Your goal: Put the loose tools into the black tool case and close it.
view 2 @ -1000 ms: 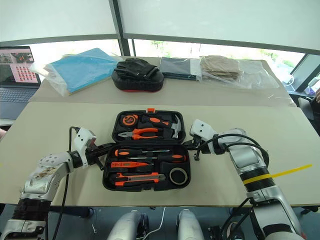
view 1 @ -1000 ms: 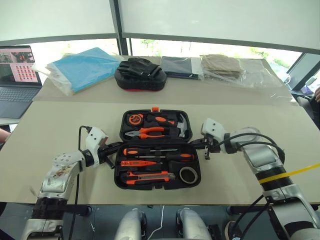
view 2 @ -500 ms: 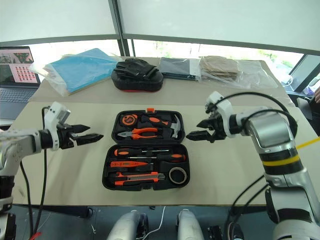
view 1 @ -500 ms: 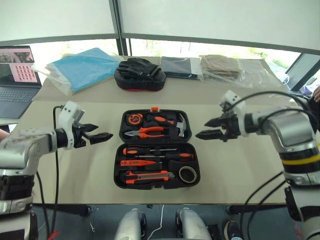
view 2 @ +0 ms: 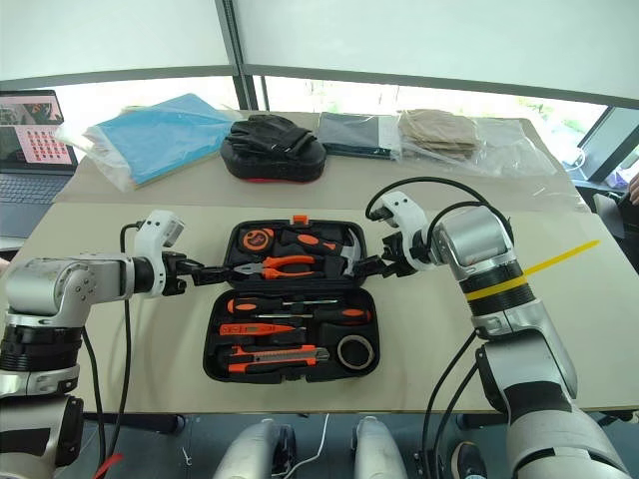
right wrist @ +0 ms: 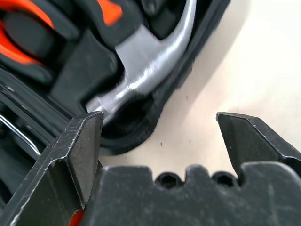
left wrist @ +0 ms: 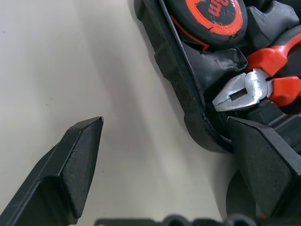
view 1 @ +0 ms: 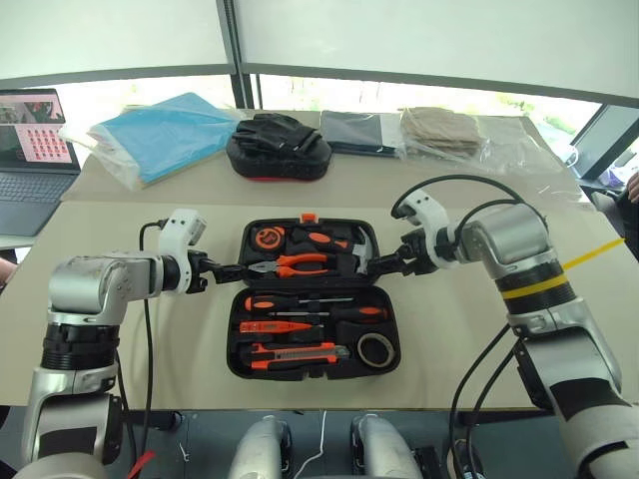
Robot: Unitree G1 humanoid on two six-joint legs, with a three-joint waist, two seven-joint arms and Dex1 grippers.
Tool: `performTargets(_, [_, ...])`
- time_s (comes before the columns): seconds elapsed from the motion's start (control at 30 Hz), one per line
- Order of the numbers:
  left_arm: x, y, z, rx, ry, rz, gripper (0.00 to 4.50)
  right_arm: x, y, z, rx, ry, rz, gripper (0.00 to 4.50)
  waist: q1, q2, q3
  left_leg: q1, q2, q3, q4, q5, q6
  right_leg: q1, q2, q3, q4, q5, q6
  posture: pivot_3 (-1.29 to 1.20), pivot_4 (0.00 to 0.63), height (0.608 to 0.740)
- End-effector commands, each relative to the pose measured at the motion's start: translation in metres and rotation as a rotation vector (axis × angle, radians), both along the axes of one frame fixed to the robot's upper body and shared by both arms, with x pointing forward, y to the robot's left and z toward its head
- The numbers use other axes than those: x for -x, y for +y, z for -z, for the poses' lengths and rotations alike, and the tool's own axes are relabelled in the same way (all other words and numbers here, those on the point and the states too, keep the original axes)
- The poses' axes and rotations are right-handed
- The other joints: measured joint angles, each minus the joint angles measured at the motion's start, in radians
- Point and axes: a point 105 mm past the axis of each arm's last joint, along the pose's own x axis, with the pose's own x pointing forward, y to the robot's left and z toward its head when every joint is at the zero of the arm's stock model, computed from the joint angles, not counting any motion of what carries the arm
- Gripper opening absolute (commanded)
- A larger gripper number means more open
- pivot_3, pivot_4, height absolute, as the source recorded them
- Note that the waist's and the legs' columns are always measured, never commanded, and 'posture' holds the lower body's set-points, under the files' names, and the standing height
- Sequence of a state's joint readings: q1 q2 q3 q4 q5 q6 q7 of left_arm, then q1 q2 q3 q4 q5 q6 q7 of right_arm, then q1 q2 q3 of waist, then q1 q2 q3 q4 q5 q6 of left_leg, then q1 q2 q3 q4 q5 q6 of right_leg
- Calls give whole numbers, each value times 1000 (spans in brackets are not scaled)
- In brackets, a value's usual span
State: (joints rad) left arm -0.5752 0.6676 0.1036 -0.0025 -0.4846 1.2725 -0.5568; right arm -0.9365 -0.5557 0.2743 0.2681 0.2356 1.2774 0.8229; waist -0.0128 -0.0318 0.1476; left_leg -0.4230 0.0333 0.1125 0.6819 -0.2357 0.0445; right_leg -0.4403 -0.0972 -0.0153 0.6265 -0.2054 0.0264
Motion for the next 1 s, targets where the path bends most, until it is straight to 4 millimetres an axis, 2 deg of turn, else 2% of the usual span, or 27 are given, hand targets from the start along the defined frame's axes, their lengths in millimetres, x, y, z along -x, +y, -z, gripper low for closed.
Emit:
performTargets(0.03, [-1, 4, 5, -22, -4, -33, 4500, -4, -3, 1, 24, -5, 30, 3937, 0, 0, 0, 0, 0, 0, 0, 0, 0, 0, 0, 0, 0, 0, 0, 0, 150, 740])
performTargets(0.1, [-1, 5, 6, -22, -7, -45, 3966, -6, -5, 7, 32, 11, 56, 3442, -1, 0, 0, 2, 0, 0, 0, 0, 0, 1, 0, 0, 1, 0, 0, 0, 150, 740])
performTargets(0.13, [-2, 6, 7, -24, -8, -48, 3715, -6, -7, 9, 36, 19, 64, 2964, 0, 0, 0, 2, 0, 0, 0, 0, 0, 2, 0, 0, 1, 0, 0, 0, 150, 740])
performTargets(0.17, [-2, 7, 8, -26, -9, -52, 3415, -6, -8, 11, 40, 27, 70, 2687, 1, 0, 0, 3, 0, 0, 0, 0, 0, 2, 0, 0, 1, 0, 0, 0, 150, 740])
performTargets(0.23, [-2, 7, 9, -24, -10, -57, 2577, -5, -11, 14, 41, 51, 92, 1921, 2, -1, -1, 4, 0, 0, 0, 0, -1, 3, -1, 0, 2, 0, 0, 0, 150, 740])
performTargets(0.43, [-4, 6, 10, -6, -28, -64, 448, -5, -11, 21, 10, 107, 141, 9, 0, -2, -3, 9, 1, 0, 0, 0, -1, 8, -1, 1, 2, 0, 0, 0, 150, 740])
performTargets(0.5, [-7, 8, 7, 12, -60, -76, 6, -8, -9, 18, -15, 99, 151, 0, 1, -2, -3, 13, 1, 0, -1, 0, -1, 11, -1, 1, 1, 0, -1, 0, 150, 740])
performTargets(0.6, [-13, 9, -3, 37, -154, -79, 6, -14, 7, 2, -90, -6, 87, 0, -1, -2, -3, 18, 1, 0, -2, 0, -1, 16, -1, 1, 1, 0, -1, 0, 150, 740])
performTargets(0.67, [-16, 8, -14, 81, -236, -77, 6, -11, 23, -17, -152, -113, -27, 0, -2, -2, -3, 18, 2, -1, -2, 1, -2, 15, -1, 1, 1, 0, -2, 0, 150, 740])
performTargets(0.73, [-16, 3, -34, 128, -401, -26, 6, -7, 32, -40, -165, -331, -185, 0, -2, -2, -2, 16, 2, -1, -2, 1, -2, 13, -1, 1, 1, 1, -2, 0, 150, 740])
performTargets(0.83, [-10, 2, -55, -23, -696, 77, 6, 2, 31, -52, -100, -588, -349, 0, -4, -2, -1, 6, 1, 0, -2, 2, -3, 2, -1, 3, 2, 1, -2, 0, 150, 740])
performTargets(0.87, [-6, 1, -57, -84, -768, 121, 6, 6, 29, -52, -68, -645, -401, 0, -4, -2, -1, 2, 1, 0, -2, 2, -3, -2, -1, 3, 3, 2, -2, 0, 150, 740])
performTargets(1.0, [28, -10, -26, -263, -879, 402, 6, 23, 9, -31, 95, -840, -578, 0, -1, -2, -1, -2, 1, 2, -4, 3, -6, -5, -1, 1, -1, 2, -2, 0, 150, 740])
